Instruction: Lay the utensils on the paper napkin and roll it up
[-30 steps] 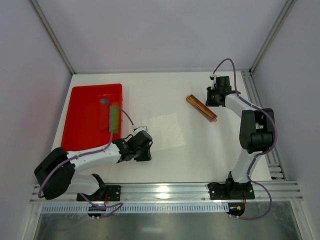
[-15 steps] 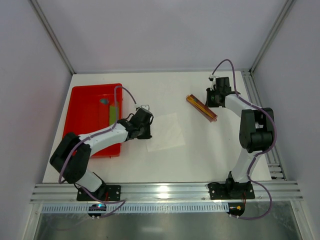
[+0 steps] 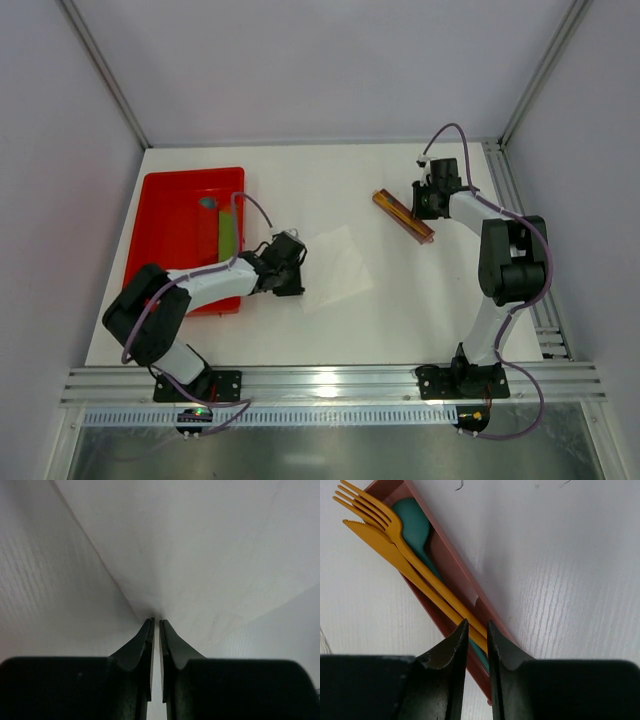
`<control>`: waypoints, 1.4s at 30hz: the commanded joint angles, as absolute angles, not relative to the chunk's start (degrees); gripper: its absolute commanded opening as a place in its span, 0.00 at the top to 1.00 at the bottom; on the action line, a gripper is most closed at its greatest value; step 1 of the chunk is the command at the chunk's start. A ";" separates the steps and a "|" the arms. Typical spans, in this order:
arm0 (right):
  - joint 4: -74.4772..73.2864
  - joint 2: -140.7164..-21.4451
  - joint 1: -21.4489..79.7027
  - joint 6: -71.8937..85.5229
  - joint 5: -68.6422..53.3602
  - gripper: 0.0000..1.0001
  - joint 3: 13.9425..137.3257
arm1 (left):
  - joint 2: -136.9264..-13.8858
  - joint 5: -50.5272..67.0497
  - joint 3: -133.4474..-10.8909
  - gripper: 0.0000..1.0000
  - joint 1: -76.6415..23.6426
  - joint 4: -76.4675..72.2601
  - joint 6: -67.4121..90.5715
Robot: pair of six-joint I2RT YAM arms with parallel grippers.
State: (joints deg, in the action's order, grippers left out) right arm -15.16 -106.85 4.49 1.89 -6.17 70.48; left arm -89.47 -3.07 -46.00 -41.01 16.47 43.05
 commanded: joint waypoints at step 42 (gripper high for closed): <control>-16.53 -107.49 11.60 -13.71 -2.20 0.85 71.54 | -70.84 -7.56 -45.70 0.79 -48.08 23.20 43.07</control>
State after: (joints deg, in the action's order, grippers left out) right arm -18.06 -109.54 11.03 -12.71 -3.70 72.10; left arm -72.36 -6.28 -44.77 -48.58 23.07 44.62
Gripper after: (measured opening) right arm 0.169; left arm 0.211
